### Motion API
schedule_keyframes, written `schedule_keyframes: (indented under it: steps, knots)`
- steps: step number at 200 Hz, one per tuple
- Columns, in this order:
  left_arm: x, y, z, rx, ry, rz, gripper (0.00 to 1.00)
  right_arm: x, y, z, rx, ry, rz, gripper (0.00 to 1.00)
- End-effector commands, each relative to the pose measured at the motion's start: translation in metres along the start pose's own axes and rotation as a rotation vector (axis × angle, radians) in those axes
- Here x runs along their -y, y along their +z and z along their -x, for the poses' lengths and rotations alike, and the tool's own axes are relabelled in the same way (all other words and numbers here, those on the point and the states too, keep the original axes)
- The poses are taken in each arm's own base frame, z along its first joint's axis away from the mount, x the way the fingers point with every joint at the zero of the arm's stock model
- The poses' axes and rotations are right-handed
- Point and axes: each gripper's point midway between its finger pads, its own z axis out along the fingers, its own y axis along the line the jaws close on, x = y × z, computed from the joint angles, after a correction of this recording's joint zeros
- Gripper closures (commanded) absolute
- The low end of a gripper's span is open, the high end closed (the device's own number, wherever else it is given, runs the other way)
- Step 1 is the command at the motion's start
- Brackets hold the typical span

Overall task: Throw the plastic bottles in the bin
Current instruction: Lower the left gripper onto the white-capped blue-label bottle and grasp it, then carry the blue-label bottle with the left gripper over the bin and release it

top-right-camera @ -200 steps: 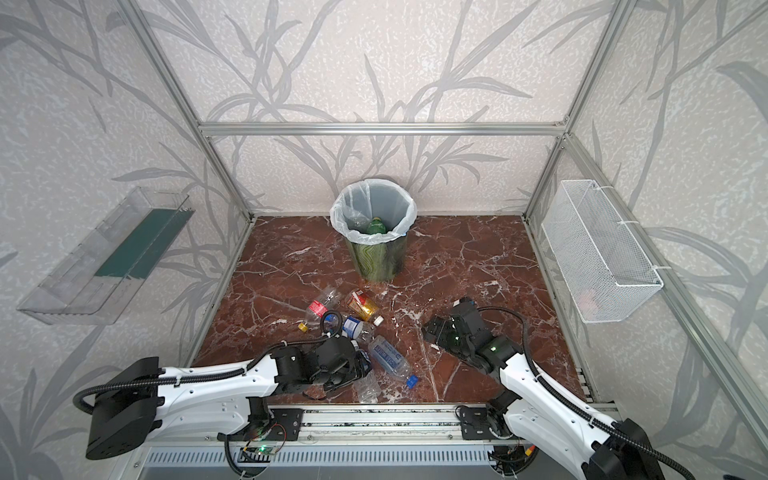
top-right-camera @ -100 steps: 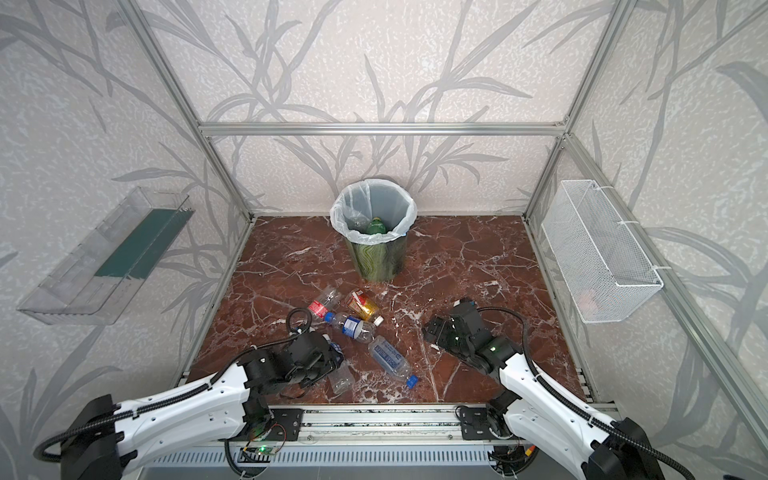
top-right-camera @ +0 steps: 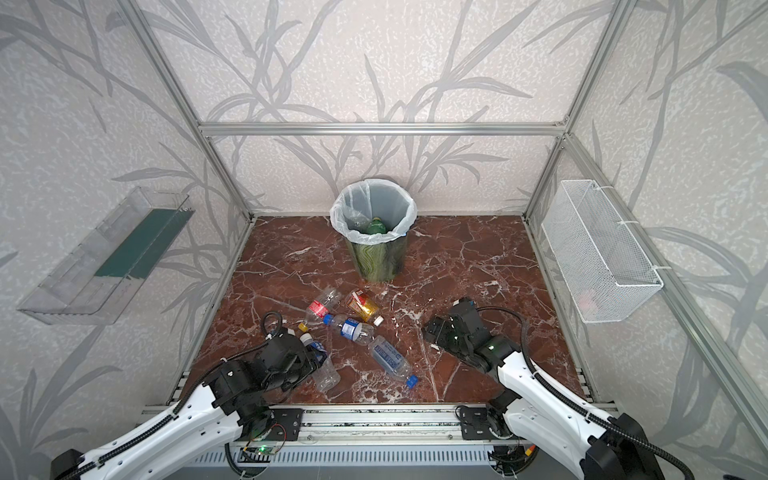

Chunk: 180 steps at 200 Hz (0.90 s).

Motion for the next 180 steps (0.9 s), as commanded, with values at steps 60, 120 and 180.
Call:
schedule_keyframes:
  steps: [60,120,180]
  knots:
    - [0.264,-0.139,0.148,0.243,0.154,-0.482,0.36,-0.019,-0.014,0.019,0.055,-0.009,0.021,0.06]
    - [0.318,-0.119,0.223,0.160,0.216,-0.329,0.01,-0.028,-0.023,0.029,0.071,-0.026,0.022,0.04]
    - [0.149,-0.123,0.151,0.272,0.129,-0.183,0.01,-0.015,-0.011,0.016,0.027,-0.038,0.009,0.03]
